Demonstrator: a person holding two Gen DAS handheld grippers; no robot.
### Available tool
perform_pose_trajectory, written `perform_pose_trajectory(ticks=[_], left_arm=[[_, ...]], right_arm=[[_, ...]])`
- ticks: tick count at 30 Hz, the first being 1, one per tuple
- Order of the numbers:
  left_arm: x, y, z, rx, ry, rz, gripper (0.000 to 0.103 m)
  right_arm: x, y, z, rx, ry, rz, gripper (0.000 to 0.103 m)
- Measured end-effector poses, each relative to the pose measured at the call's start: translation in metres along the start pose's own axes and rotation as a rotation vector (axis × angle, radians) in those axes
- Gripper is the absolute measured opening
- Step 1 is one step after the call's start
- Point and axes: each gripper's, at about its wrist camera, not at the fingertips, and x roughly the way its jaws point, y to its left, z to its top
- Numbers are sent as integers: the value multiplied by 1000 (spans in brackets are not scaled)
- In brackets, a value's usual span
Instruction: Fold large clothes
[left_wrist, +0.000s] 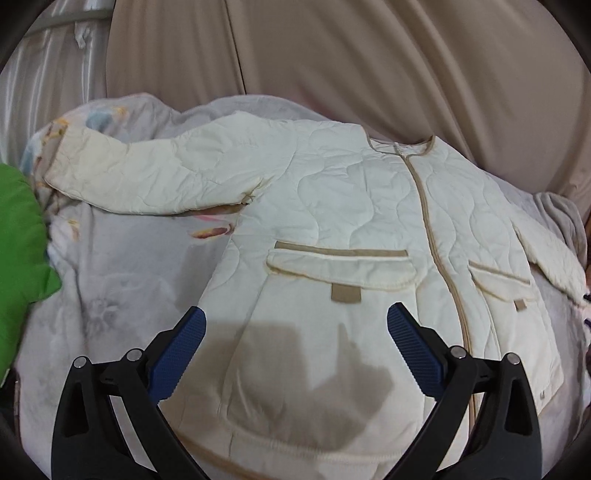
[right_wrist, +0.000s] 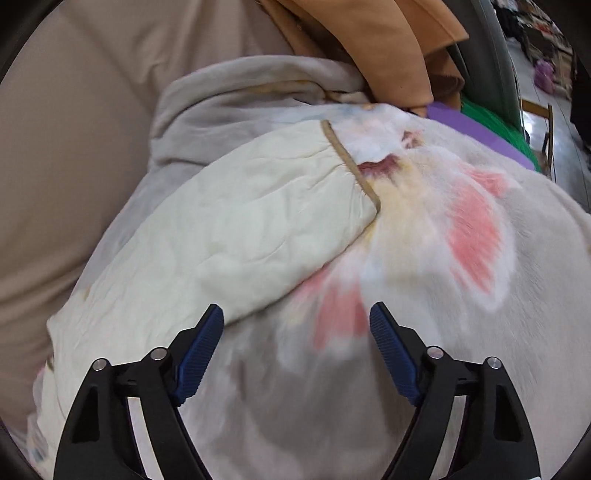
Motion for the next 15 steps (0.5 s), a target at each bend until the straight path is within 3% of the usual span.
perform_pose_trajectory(ticks=[3,4,5,7,11,15], left_arm=[[21,8,12,-41,28,-3,96],[26,10,15,-50,32,1,95],[31,13,18,-57,33,7,94],[38,15,23,-58,30,19,93],[45,19,37,-50,6,47,93],[44,21,55,-56,-29,51,93]], right_arm=[[25,0,13,31,10,-24,63],[30,3,17,37,6,-29,51],[34,7,21,37,2,-22,31],[38,23,30,42,-8,6,13],[4,118,36,-122,-114,147,9],[-46,273,-8,-437,-163,388,9]])
